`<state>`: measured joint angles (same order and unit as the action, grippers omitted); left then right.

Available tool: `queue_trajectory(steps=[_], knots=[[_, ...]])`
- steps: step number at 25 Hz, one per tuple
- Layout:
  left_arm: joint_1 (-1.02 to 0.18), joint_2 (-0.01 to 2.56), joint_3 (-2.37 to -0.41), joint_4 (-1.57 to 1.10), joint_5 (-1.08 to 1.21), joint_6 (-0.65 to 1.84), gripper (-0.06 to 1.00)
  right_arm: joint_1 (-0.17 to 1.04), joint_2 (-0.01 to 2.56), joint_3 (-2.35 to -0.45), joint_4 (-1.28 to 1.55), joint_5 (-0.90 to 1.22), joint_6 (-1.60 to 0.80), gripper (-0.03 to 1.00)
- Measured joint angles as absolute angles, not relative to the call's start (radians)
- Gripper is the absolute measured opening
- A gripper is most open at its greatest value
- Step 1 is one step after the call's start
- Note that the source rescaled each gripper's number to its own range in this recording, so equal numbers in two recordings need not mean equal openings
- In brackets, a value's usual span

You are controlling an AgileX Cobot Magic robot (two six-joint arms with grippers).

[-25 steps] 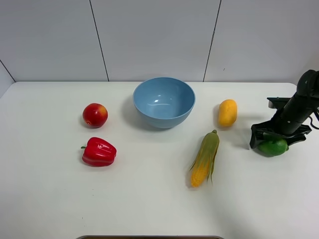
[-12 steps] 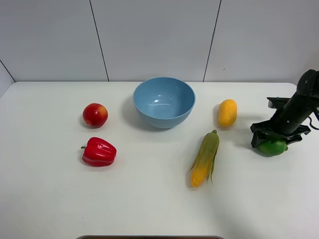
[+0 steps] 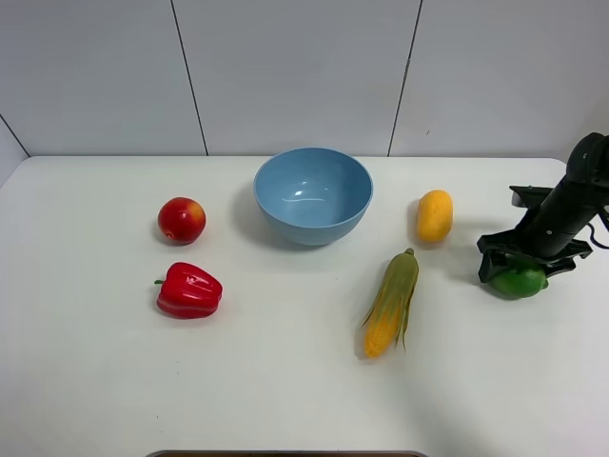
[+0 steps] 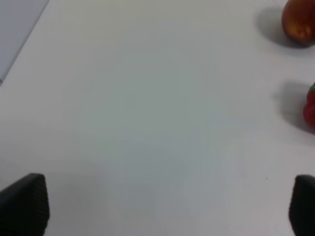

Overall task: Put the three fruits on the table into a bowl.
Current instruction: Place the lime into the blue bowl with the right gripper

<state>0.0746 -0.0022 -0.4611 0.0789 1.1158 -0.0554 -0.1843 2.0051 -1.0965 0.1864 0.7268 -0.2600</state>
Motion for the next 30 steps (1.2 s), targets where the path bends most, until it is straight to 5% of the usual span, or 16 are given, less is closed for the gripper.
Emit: queue_trajectory(steps=[25,30], knots=[[0.075,-0.002,-0.461,0.079,1.116,-0.055,1.0,-0.18,1.727,-1.096,0.252,0.784,-0.255,0.4],[0.075,-0.002,-0.461,0.079,1.116,-0.055,1.0,-0.101,1.658,-1.115,0.266,0.809,-0.259,0.4]])
